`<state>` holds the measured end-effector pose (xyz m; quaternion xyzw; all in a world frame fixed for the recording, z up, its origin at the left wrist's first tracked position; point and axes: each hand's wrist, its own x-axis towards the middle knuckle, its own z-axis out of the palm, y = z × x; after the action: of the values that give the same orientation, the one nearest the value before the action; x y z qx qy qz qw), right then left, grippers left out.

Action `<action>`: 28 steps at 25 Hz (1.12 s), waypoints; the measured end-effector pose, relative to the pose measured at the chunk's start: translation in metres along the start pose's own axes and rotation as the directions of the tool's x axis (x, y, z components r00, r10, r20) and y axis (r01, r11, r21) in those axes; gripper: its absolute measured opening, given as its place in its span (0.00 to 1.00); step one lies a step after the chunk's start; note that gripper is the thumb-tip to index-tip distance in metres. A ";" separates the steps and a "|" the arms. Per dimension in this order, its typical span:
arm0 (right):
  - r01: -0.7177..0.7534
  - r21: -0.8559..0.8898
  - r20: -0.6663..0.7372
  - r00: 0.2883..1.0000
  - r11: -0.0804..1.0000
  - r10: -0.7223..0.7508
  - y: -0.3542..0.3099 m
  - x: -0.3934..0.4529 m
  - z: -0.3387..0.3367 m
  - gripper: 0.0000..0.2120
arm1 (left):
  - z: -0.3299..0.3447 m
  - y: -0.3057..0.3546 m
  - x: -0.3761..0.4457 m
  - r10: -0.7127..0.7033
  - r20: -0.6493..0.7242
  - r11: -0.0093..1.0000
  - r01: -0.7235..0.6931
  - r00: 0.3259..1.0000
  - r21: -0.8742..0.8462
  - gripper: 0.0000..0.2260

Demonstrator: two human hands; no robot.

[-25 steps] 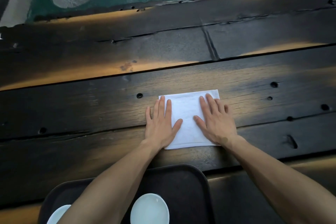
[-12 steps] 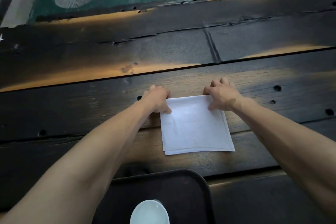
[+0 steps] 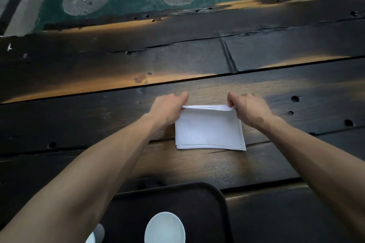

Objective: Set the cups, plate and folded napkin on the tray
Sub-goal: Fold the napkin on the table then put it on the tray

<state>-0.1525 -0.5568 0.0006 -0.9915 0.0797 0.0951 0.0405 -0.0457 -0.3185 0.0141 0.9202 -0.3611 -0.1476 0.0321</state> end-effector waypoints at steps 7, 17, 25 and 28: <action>0.110 0.013 -0.137 0.985 0.994 -0.107 -0.005 -0.061 0.012 0.25 | 0.030 0.004 -0.049 0.156 -0.104 0.984 -0.146 0.982 0.099 0.27; 0.095 0.019 0.089 0.991 0.995 -0.096 -0.016 -0.114 0.058 0.32 | 0.085 -0.001 -0.086 0.198 0.102 0.971 -0.209 0.975 0.112 0.24; 0.105 -0.002 0.040 0.994 0.995 -0.104 -0.015 -0.110 0.072 0.30 | 0.095 -0.002 -0.080 0.181 0.101 0.966 -0.196 0.978 0.166 0.25; 0.092 -0.031 0.049 0.995 0.995 -0.090 -0.014 -0.106 0.076 0.33 | 0.097 -0.001 -0.078 0.174 0.087 0.971 -0.186 0.981 0.148 0.26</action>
<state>-0.2668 -0.5200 -0.0525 -0.9920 0.0318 0.1180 0.0304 -0.1278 -0.2605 -0.0597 0.8773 -0.4544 -0.1492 -0.0399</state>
